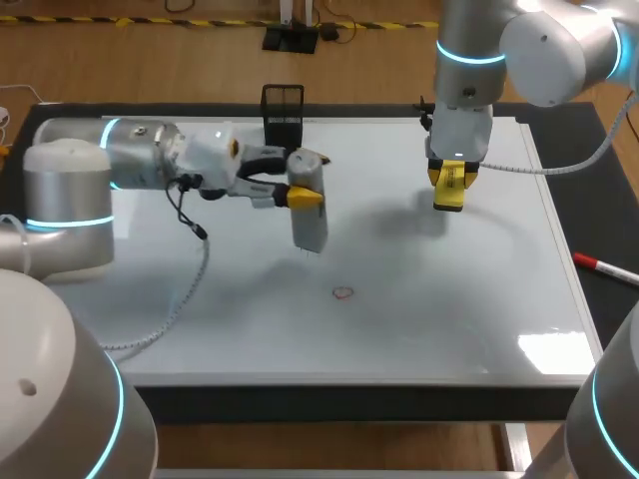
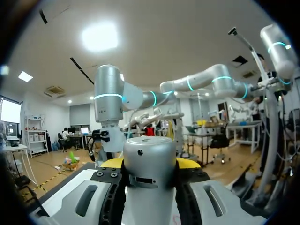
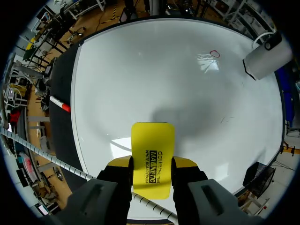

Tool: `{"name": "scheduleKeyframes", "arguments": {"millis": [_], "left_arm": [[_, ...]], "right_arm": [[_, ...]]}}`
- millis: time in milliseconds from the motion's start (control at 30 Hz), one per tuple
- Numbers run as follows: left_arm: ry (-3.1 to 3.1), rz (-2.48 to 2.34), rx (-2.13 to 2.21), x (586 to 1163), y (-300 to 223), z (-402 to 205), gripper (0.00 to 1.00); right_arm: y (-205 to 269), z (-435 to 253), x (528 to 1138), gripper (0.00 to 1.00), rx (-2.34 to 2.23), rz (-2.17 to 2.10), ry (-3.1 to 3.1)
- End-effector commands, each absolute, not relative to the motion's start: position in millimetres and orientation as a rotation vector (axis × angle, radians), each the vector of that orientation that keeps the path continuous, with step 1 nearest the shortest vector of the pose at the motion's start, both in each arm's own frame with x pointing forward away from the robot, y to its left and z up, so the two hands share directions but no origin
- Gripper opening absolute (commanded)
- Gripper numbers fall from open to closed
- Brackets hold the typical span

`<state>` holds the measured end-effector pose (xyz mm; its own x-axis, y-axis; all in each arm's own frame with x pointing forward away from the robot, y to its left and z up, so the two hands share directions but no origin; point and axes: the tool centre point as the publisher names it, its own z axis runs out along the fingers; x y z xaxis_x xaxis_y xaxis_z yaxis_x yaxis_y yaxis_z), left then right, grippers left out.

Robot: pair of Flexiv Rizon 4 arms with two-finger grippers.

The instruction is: Pick up the inspection probe, press it on each red-marked spot on the whiteboard one by one, put down the probe, pick up the eraser, and wipe off all the red marks.

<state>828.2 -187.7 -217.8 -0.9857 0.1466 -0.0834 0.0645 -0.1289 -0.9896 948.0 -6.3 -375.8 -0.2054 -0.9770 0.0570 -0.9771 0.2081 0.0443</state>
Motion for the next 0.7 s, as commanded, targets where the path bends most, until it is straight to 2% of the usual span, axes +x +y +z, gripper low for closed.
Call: {"name": "scheduleKeyframes", "arguments": {"millis": [33,700], "left_arm": [[-2.066,2.33,-0.198,829,-163,-210,0.0],[-2.167,2.424,0.036,870,-65,-204,0.0]], "right_arm": [[-7,-375,949,0.0,1.933,0.005,-2.381],[-7,-375,949,0.0,1.933,0.005,-2.381]]}}
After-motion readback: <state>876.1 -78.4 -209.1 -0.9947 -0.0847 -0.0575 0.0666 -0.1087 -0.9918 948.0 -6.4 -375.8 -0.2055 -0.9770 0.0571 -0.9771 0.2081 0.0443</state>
